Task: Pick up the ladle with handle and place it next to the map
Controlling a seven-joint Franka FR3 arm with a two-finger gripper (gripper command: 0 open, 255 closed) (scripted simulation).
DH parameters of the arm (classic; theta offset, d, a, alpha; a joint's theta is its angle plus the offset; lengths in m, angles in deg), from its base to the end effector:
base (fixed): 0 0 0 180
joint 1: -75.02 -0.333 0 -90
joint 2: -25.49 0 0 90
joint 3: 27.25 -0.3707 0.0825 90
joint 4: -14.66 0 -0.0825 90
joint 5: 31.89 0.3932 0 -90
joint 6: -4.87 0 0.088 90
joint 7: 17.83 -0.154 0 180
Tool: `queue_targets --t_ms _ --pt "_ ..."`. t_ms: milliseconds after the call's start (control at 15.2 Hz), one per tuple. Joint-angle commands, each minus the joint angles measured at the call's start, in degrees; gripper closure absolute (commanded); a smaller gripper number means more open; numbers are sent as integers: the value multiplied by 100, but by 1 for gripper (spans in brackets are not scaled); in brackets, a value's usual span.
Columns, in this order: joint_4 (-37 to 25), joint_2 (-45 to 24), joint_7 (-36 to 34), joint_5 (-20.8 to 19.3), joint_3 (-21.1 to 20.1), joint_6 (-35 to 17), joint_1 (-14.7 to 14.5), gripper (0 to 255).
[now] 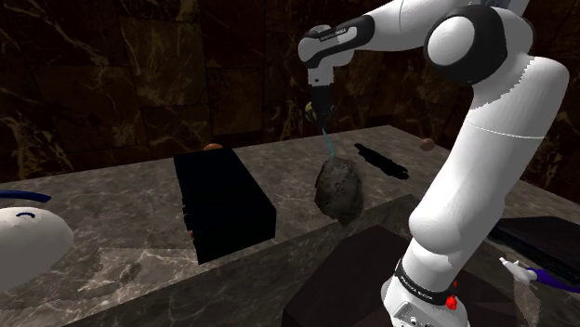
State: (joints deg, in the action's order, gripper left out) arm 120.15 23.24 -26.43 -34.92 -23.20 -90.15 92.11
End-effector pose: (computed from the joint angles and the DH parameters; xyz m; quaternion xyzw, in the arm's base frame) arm 0.5091 -0.2046 0.4896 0.9615 -0.2500 -0.1130 0.0150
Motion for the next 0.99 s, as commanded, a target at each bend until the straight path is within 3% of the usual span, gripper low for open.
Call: queue_targets --t_ms 0,924 --pt "245 182 219 -61 112 -77 118 255" --pt "1320 1124 1843 -671 1073 -394 989 255"
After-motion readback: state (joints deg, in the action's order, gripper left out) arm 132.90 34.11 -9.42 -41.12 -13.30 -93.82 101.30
